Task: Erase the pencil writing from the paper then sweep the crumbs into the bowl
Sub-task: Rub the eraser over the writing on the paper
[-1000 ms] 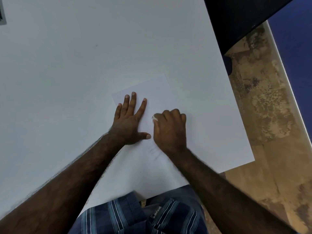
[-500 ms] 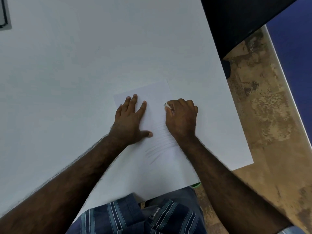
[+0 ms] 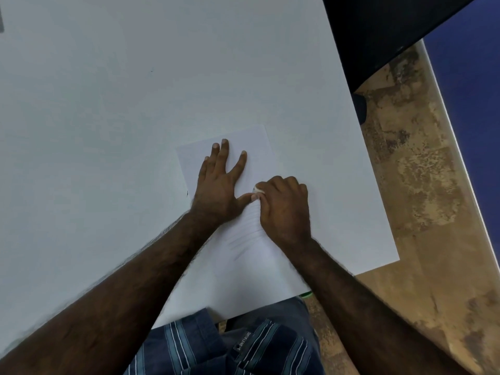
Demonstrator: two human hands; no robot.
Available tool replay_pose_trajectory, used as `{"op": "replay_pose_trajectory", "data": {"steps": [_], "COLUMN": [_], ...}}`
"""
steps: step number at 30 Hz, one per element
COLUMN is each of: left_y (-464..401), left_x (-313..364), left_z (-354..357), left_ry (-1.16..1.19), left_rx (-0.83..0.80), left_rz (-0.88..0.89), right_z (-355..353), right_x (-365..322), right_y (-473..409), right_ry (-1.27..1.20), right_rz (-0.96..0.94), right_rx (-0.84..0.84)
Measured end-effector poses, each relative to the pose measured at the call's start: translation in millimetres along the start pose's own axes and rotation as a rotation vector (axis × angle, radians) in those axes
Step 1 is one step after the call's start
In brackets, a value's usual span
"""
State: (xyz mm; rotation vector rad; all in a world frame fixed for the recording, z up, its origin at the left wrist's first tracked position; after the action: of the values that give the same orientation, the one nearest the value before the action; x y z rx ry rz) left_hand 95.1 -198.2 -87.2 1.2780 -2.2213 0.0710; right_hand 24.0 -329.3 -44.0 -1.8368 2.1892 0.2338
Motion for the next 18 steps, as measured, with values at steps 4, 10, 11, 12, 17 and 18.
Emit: {"op": "replay_pose_trajectory", "data": {"steps": [4, 10, 11, 12, 17, 18], "left_y": [-2.1, -1.7, -1.8, -2.0, -2.0, -1.9], "left_x": [-2.5, -2.3, -2.3, -2.0, -1.8, -1.2], "left_z": [4.0, 4.2, 4.1, 3.9, 3.6, 3.6], "left_ry": [-0.007, 0.0, 0.002, 0.002, 0.0, 0.0], "left_rx": [-0.038, -0.04, -0.043, -0.047, -0.056, -0.059], "left_rz": [-0.003, -0.003, -0.006, -0.006, -0.005, -0.005], "right_z": [-2.5, -6.6, -7.4, -8.3, -5.4, -5.1], "right_x": [8.5, 8.4, 5.6, 3.2, 8.0, 11.3], "right_y": [-30.8, -31.5, -19.9, -8.7, -18.3, -29.0], "right_ry": [0.085, 0.064, 0.049, 0.039, 0.108, 0.119], "right_rz": [0.051, 0.094, 0.073, 0.052, 0.055, 0.081], "right_rx": [0.068, 0.065, 0.051, 0.036, 0.061, 0.077]}}
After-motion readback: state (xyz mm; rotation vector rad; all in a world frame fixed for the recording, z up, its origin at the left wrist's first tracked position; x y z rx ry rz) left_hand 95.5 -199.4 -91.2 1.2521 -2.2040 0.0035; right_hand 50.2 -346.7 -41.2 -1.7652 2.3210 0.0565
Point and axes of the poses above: each hand's wrist, its own y-axis away from the middle knuckle, its own z-axis out of the palm, x = y × z, the point moved 8 cm from there along -y, towards the middle knuckle, and after that the axes turned 7 degrees about z, right-handed, at the moved point
